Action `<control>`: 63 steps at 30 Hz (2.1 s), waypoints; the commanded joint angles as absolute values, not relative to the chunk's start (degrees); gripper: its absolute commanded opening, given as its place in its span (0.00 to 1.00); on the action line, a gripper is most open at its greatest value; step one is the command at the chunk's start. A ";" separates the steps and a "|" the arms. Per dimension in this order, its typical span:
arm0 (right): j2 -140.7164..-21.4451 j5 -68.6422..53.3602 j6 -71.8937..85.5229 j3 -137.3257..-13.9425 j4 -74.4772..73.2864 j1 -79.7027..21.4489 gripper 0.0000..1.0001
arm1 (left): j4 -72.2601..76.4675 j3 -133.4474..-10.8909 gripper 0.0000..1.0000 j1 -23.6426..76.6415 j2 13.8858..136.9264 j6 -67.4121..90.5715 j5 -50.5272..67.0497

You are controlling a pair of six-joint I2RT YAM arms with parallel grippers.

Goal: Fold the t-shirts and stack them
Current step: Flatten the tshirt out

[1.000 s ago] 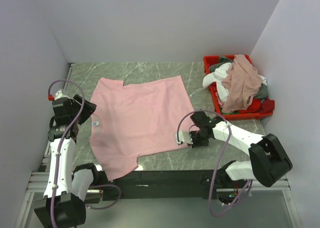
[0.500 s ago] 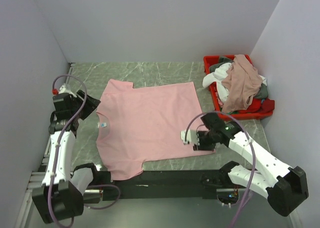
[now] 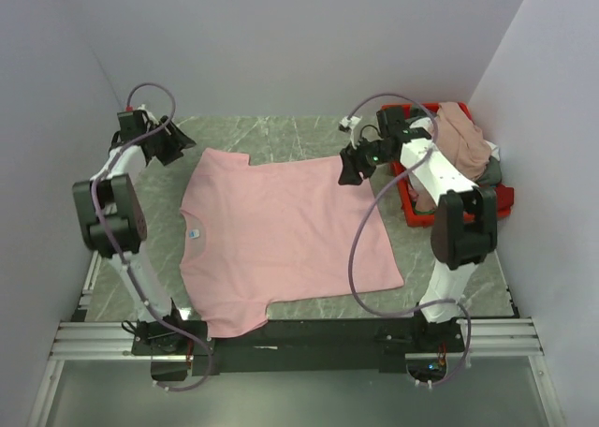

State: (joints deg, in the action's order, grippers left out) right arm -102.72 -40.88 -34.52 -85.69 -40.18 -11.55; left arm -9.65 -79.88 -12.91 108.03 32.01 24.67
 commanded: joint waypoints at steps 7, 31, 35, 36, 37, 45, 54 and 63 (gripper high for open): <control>-111.00 -46.66 -26.19 -95.71 -38.85 -10.55 0.59 | -25.28 -113.86 0.58 -9.67 133.31 23.65 25.50; -111.88 -55.37 -24.70 -95.27 -38.32 -8.00 0.58 | -29.10 -128.14 0.18 -5.98 145.28 25.75 22.06; -111.80 -55.46 -24.52 -95.62 -38.50 -7.82 0.57 | -26.20 -129.55 0.05 -5.98 145.99 27.33 22.50; -111.71 -55.37 -24.61 -95.54 -38.58 -7.74 0.57 | -25.76 -129.29 0.03 -5.98 145.90 27.51 22.41; -111.71 -55.11 -24.52 -95.62 -38.41 -7.73 0.57 | -25.40 -129.11 0.00 -5.98 145.72 27.51 22.41; -118.35 -35.02 -9.33 -102.19 -32.51 -7.73 0.55 | -20.49 -122.89 0.00 -6.33 140.03 26.81 22.06; -133.67 -17.59 -2.55 -122.43 -38.85 -7.65 0.50 | -17.67 -116.20 0.00 -7.29 135.53 26.10 20.57; -138.86 -9.42 -3.69 -127.79 -39.82 -7.73 0.49 | -15.73 -113.64 0.00 -9.49 135.00 27.86 22.94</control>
State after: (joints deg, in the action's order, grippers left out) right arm -138.32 -14.35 -3.92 -124.68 -39.86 -7.99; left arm -18.31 -114.30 -8.75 138.26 27.03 21.52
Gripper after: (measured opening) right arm 0.495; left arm 0.013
